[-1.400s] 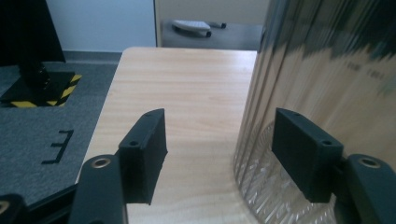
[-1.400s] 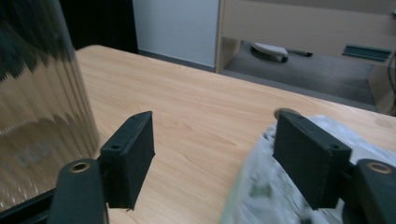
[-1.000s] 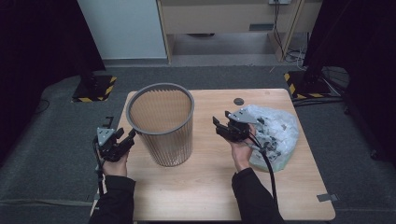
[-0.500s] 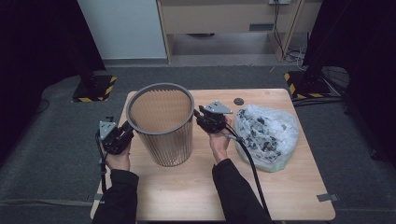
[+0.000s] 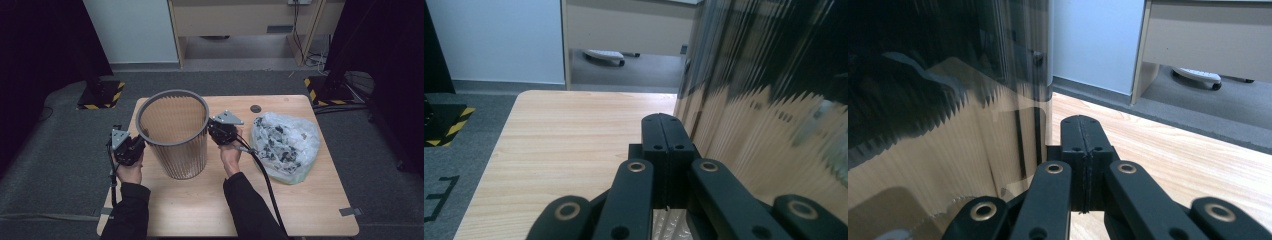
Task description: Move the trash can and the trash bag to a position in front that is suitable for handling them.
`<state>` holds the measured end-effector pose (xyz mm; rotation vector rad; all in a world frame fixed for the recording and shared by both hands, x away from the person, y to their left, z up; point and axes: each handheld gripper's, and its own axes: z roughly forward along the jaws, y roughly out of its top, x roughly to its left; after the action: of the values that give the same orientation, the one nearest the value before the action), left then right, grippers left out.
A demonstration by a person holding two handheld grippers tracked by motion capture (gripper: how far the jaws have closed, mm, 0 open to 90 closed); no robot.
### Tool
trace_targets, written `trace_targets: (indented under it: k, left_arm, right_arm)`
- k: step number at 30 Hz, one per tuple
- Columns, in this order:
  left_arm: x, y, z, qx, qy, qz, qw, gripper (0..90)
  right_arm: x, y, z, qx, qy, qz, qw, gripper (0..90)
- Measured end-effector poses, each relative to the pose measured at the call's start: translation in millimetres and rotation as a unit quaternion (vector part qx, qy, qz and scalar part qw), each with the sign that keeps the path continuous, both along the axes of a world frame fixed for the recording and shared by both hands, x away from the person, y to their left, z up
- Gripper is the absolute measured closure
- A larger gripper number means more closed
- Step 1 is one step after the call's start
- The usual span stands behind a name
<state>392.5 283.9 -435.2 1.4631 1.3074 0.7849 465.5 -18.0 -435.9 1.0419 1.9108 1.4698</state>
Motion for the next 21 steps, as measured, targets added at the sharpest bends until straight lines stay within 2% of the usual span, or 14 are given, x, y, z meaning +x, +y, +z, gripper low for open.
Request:
trace_targets:
  k: [3,6,9,11,14,17,21]
  left_arm:
    - [-1.0,-3.7,0.8,0.000,0.004,0.000,1.0000,90.0]
    - [-2.5,-11.8,2.4,0.005,0.009,-0.003,0.9999,90.0]
    - [-5.2,-27.1,3.3,0.016,0.008,-0.010,0.9998,90.0]
    - [-5.7,-30.9,3.3,0.014,0.009,-0.015,0.9997,90.0]
    - [-8.5,-45.5,3.3,0.014,0.009,-0.030,0.9994,90.0]
    - [-12.5,-60.2,4.0,0.016,0.011,-0.034,0.9992,90.0]
    - [-17.3,-77.6,3.3,0.004,0.013,-0.043,0.9990,90.0]
  right_arm:
    - [-3.8,-3.8,0.0,0.002,0.000,0.000,1.0000,90.0]
    - [-12.4,-15.5,0.4,-0.001,-0.001,0.000,1.0000,90.0]
    - [-19.6,-26.3,1.4,-0.004,-0.003,-0.004,1.0000,90.0]
    - [-22.1,-30.2,2.1,-0.008,-0.003,-0.006,0.9999,90.0]
    - [-29.5,-44.6,5.1,-0.013,-0.007,-0.016,0.9998,90.0]
    - [-38.3,-59.5,7.0,-0.014,-0.005,-0.022,0.9997,90.0]
    - [-52.4,-76.9,7.4,-0.017,-0.005,-0.037,0.9992,90.0]
